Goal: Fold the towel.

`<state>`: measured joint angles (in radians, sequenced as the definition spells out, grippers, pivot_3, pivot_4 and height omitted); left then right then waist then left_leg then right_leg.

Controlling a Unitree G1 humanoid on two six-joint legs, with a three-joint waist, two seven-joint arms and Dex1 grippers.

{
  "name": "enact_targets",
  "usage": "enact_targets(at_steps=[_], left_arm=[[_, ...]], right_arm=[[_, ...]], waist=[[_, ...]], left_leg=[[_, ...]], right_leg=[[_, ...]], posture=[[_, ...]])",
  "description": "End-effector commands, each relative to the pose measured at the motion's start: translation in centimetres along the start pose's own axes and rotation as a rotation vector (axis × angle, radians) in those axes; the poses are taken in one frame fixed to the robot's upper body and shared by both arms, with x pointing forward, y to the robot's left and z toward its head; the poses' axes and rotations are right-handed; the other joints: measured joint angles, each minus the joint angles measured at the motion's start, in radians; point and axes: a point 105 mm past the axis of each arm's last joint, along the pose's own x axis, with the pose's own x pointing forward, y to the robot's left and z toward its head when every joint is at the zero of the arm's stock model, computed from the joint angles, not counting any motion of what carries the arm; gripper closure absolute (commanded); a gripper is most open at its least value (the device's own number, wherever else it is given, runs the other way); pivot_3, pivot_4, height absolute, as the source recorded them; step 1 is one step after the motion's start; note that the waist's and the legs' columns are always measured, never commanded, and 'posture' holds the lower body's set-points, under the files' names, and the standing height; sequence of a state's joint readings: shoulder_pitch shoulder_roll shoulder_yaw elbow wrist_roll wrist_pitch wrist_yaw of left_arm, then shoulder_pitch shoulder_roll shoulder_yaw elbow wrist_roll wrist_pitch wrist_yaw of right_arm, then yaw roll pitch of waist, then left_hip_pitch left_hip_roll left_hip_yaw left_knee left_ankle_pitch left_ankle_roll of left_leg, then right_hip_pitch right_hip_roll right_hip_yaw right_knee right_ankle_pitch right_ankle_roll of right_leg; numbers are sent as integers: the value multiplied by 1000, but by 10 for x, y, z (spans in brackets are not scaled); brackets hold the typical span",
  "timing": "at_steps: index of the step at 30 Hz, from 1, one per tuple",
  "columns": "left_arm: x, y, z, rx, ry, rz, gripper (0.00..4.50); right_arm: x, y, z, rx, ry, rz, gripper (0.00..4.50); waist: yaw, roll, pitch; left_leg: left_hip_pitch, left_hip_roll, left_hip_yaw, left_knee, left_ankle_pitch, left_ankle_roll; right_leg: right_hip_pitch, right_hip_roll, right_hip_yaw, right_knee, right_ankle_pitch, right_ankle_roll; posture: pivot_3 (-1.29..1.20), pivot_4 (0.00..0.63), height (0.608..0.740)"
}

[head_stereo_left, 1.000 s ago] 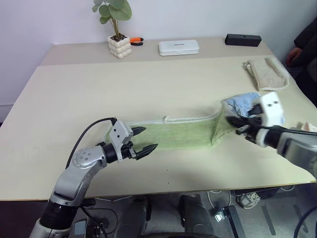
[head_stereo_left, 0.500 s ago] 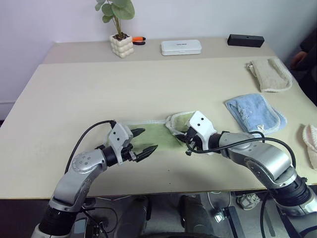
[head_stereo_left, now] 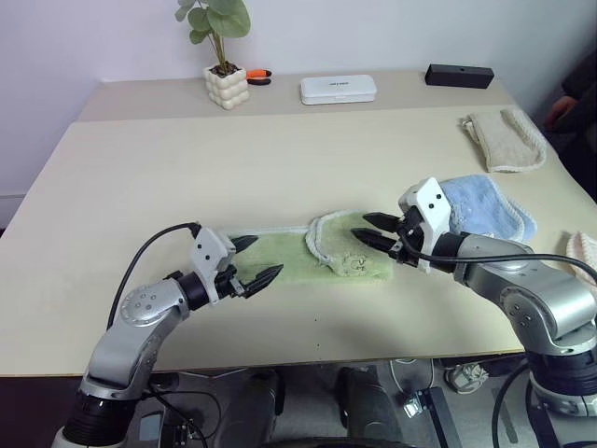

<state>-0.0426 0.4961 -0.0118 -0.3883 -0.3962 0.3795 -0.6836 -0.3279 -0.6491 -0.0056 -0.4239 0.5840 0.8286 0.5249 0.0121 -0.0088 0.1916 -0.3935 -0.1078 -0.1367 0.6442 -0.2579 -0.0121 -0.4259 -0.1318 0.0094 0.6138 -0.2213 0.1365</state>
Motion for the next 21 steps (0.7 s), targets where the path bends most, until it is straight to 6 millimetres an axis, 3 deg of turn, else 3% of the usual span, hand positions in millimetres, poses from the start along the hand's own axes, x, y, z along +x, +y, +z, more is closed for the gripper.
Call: enact_targets(at_steps=[1, 3, 6, 8, 10, 13, 16, 17, 18, 21], left_arm=[[-5, 3, 8, -9, -39, 34, 502], [-7, 5, 7, -25, -38, 55, 502], [-13, 4, 3, -39, -30, 89, 502], [-20, 3, 0, -48, -17, 124, 502], [-29, 0, -1, -77, -5, 152, 502], [-43, -7, 1, -140, -15, 189, 502], [-59, -24, -8, -303, 8, 214, 502], [-64, -30, -11, -387, 8, 234, 251], [-68, -34, -12, -454, -5, 252, 0], [-75, -32, -12, -611, -56, 345, 0]], right_arm=[[14, 10, -3, -81, -35, 51, 4425], [25, 18, -23, -143, 7, 85, 4425], [41, 13, -59, -143, 104, 44, 4425], [45, 14, -72, -149, 131, 47, 4425], [45, 16, -64, -158, 87, 57, 4425], [43, 12, -31, -116, -37, 54, 4425], [34, 13, 9, -187, -144, 103, 3637], [30, 17, 21, -246, -166, 141, 3189], [27, 22, 27, -298, -171, 177, 2780], [21, 39, 32, -406, -159, 283, 1212]], waist=[[0, 0, 0], [-1, 0, 0], [-1, 0, 0], [-2, 0, -1], [-1, -1, -1], [-2, -1, -1], [-2, -1, -1], [-3, -1, -1], [-2, -1, -1], [5, -2, -1]], left_leg=[[0, 0, 0, 0, 0, 0], [0, 0, 0, 0, 0, 0], [1, 0, 1, 0, 0, 0], [1, 0, 0, 0, 0, 0], [2, 0, 1, 0, 0, 0], [2, 0, 1, 0, 0, -1], [2, 0, 1, 0, 0, -1], [1, 0, 1, 0, 0, -1], [1, 0, 1, 0, 0, -1], [1, 0, 0, 0, -1, 0]], right_leg=[[0, 0, 0, 0, 0, 0], [0, 0, 0, 0, 0, 0], [0, 0, 0, 0, 0, 0], [0, 0, 0, 0, 0, 0], [1, 0, 2, 0, 0, 0], [1, 1, 2, 1, 0, -1], [1, 1, 3, 1, 0, -1], [1, 1, 3, 0, 0, -1], [1, 1, 3, 0, 0, -1], [1, 0, 2, 0, -1, 0]], posture=[[0, 150, 740], [0, 150, 740], [0, 150, 740], [0, 150, 740], [0, 150, 740], [0, 150, 740], [0, 150, 740], [0, 150, 740], [0, 150, 740], [0, 150, 740]])
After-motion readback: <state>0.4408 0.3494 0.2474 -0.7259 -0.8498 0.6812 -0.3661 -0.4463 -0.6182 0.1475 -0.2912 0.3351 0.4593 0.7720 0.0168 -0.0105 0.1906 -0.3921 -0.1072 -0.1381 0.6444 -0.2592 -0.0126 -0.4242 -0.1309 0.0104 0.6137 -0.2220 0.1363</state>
